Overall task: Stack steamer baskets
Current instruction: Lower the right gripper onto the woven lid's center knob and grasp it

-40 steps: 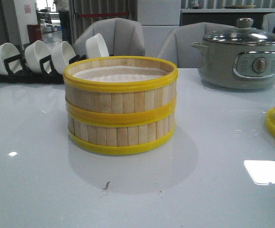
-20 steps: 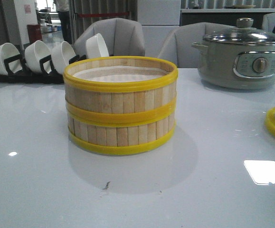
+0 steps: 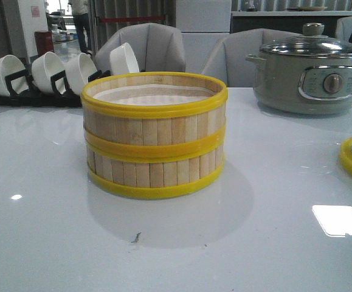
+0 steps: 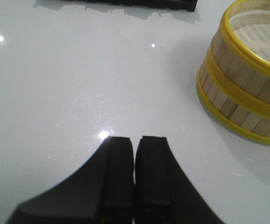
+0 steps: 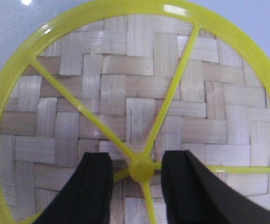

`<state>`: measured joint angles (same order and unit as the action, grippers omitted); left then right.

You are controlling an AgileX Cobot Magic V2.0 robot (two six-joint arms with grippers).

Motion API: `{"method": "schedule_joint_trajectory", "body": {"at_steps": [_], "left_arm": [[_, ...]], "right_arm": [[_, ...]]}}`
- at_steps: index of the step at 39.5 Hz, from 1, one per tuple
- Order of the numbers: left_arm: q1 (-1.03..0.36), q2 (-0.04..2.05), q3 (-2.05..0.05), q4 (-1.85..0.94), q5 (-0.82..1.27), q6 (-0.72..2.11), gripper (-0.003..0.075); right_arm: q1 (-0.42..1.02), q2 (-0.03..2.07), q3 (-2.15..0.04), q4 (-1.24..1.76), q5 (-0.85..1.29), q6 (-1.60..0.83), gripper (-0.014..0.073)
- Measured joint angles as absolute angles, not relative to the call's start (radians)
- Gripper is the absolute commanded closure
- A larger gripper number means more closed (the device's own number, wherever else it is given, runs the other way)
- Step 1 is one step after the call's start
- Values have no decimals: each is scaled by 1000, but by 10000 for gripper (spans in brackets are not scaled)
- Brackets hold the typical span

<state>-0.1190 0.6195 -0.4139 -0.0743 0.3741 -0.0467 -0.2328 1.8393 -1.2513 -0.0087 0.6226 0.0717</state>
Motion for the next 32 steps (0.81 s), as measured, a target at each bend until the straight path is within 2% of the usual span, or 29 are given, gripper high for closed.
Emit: {"method": "schedule_joint_trajectory", "body": {"at_steps": [32], "left_arm": [[-119,620,-414,-74,374,-47,634]], "right_arm": [[-233,1860,-1251,-9,621,72,222]]}}
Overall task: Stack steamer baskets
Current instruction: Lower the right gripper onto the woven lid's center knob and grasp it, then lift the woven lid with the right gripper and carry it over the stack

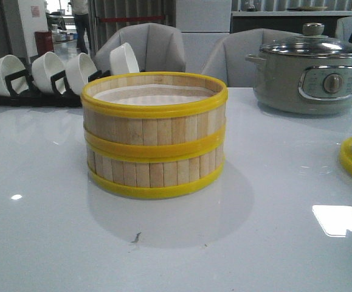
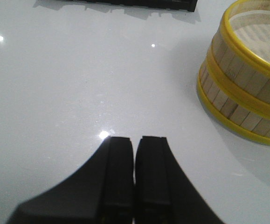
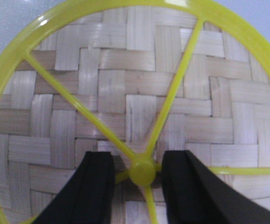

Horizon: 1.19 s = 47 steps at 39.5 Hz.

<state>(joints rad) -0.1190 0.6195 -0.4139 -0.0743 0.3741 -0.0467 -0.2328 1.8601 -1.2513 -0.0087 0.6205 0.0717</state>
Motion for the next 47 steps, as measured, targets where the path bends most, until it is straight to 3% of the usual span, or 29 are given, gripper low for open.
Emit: {"method": "schedule_joint_trajectory", "body": {"at_steps": [11,14,23,47], "left_arm": [[-119,620,-414,-74,374,-47,634],[-119,620,-414,-74,374,-47,634],[-119,620,-414,-74,374,-47,634],[-119,620,-414,-74,374,-47,634]], "right_arm": [[-233,1860,-1251,-9,617,72,230],[-233,1860,-1251,-9,617,72,284],[-237,1860,-1254,-11,609,72,568],[-154,1768,-1319,-11,692,72,558]]}}
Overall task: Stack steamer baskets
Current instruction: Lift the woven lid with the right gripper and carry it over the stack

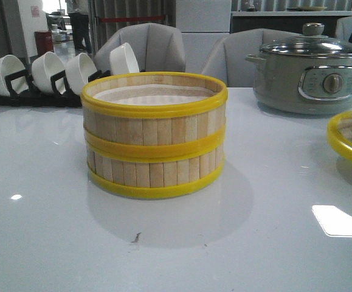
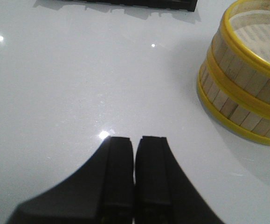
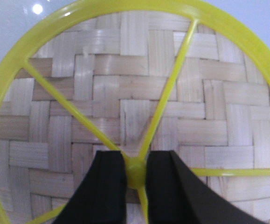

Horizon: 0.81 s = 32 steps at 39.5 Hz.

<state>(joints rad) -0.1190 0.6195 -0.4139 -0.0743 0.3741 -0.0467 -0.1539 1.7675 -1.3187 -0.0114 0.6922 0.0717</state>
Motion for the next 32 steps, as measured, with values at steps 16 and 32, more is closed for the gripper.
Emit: {"method": "schedule_joint_trajectory", "body": {"at_steps": [16,32], "left_arm": [[-119,620,-414,-74,374,-47,634],[-119,620,-414,-74,374,-47,634]], "right_arm": [[113,1751,-1628,-11,916,72,558],[398,1838,-1933,0,1007,72,558]]}}
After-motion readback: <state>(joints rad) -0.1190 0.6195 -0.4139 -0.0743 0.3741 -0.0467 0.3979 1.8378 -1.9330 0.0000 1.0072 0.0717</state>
